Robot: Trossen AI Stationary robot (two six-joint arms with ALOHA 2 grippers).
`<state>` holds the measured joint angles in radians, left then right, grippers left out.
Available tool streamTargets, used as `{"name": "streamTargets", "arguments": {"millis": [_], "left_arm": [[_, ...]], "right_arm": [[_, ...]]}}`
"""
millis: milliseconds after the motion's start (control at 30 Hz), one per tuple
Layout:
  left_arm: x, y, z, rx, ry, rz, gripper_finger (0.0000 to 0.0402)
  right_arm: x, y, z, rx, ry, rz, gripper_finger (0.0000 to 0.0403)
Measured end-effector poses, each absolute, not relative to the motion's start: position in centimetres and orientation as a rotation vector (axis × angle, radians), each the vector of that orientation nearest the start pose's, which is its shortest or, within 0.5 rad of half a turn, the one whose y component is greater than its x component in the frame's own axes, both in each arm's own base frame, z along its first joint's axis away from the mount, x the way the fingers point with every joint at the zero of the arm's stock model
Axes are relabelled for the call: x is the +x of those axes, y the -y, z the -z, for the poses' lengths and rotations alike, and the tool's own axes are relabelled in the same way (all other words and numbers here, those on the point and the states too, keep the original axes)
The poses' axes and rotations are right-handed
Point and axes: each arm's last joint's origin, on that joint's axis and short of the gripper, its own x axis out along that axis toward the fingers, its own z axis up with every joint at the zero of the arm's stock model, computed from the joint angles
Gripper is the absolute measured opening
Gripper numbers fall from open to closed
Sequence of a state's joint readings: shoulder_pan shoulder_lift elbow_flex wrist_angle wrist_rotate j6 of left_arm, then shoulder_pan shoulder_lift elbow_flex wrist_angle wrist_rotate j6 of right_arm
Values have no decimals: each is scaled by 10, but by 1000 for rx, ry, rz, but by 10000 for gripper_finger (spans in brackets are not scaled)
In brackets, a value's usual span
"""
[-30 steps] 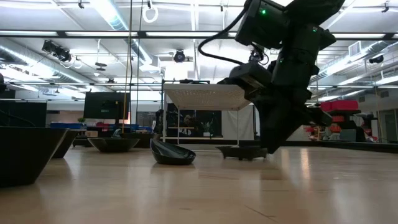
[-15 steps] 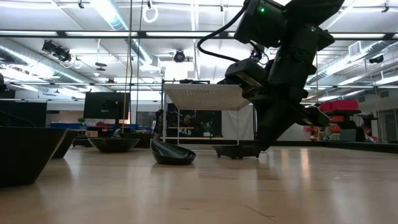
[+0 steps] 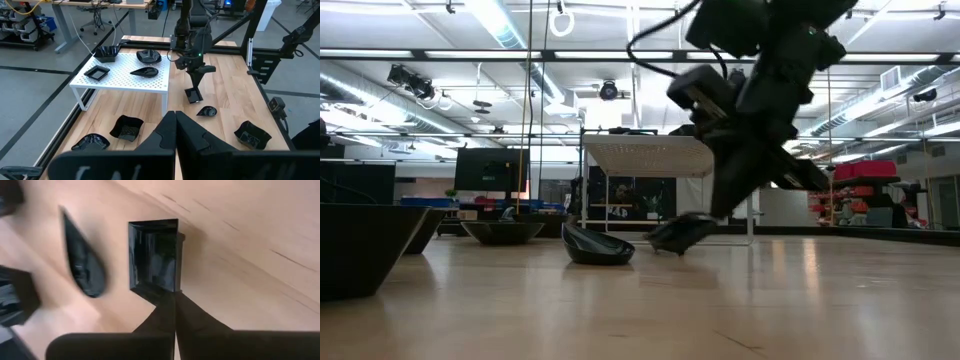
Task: Pick & Place Mini shaped plates
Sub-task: Stack the square plate on top of the square plate on the shelf
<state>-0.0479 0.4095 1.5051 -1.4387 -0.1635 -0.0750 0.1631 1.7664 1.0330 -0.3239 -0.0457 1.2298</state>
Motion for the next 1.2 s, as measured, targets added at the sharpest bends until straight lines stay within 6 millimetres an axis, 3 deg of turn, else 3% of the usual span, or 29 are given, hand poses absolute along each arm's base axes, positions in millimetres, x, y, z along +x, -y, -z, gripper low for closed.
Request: {"name": "streamTargets", "arguments": {"millis": [367,567,867,1200], "left_arm": [[-72,-8,-421,-38,-337,-127,3],[-72,-8,-422,-38,-337,-127,3],[-72,-8,-422,-38,-337,-127,3],[-72,-8,-422,-38,-337,-127,3]], "right_arm": [[355,-57,-187,1032,-942,404,0],[370,-52,-212,1025,-863,348,0],[393,-22,-262,1045,-671,333,0],[405,24,-312,1008,-490,322,0]]}}
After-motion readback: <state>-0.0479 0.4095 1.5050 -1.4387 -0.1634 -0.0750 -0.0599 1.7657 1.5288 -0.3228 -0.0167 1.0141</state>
